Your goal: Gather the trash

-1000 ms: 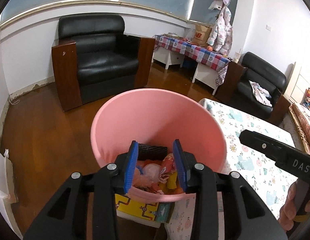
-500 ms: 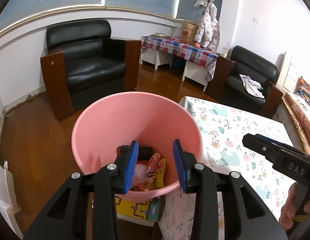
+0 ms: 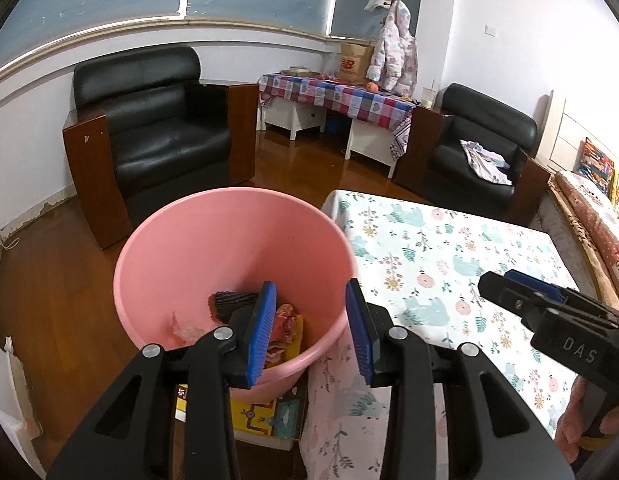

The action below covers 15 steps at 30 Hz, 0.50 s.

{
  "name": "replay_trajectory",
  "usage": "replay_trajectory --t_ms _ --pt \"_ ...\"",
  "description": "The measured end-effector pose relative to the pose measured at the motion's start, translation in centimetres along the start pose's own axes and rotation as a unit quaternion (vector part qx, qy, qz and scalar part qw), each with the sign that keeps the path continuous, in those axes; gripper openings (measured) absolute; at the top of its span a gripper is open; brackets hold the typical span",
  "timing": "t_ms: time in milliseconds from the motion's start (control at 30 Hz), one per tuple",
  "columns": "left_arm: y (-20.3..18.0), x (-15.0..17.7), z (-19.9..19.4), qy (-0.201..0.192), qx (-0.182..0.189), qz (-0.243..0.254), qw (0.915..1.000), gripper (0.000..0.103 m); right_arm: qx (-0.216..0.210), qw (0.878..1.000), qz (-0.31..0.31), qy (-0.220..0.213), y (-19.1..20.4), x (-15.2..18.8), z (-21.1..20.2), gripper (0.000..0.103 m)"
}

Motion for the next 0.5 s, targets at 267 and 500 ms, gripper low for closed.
replay_trajectory --t_ms 267,500 --pt "-1.4 0.2 -0.4 -0.001 0.005 0.014 0.9999 0.036 0.004 1.0 0.012 -0.004 -1.0 0.7 -0.8 0.044" --pt "-2.5 0.3 -1.0 -0.005 0.008 0.026 0.9996 0.036 0.005 1.0 0.021 -0.007 -1.4 0.9 -1.4 0.044"
Point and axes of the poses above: each gripper's, at about its wrist camera, not at the fingertips, and z roughly the way its jaws point, y to its left, x to its underside, the point moved 6 cm from there along z, roughly the way its jaws point, and after that the axes turned 10 degrees about y, right-handed, at the moved point
